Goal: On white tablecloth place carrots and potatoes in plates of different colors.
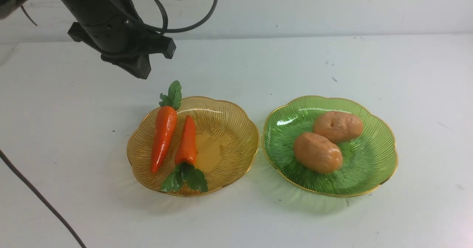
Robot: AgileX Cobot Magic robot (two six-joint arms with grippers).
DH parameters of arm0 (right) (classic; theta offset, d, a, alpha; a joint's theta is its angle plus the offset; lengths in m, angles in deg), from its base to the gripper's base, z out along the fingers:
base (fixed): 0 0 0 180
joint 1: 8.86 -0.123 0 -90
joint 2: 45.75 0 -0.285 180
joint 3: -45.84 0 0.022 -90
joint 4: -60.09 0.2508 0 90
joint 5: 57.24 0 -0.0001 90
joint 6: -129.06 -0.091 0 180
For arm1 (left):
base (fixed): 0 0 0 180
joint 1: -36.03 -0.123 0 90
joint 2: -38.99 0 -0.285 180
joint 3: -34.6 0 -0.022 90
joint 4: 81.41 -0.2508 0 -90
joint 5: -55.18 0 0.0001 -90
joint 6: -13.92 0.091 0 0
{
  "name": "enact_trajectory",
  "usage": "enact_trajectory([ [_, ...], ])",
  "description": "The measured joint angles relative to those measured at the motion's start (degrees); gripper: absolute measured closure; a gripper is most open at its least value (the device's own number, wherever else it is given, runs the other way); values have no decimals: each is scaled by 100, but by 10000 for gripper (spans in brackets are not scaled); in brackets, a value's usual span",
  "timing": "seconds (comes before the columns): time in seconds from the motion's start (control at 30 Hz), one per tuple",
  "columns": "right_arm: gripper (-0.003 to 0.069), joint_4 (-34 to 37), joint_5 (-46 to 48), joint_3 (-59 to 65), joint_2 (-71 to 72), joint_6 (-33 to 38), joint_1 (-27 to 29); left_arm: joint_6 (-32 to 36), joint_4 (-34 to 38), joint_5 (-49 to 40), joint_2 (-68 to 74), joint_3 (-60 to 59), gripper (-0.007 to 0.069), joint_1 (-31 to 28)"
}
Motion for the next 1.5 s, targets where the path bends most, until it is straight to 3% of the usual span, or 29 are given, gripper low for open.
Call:
enact_trajectory([
  [0.67,674,0,23,0,0,-126,0,1,-78,32,-3365,-3363,614,0],
  [0.97,674,0,23,0,0,-319,0,-191,372,-28,-5112,-3972,614,0],
  [1.27,674,0,23,0,0,-416,0,-197,422,1001,-6653,-4555,614,0],
  [1.5,674,0,23,0,0,-416,0,-349,494,2130,-6882,-5178,614,0],
])
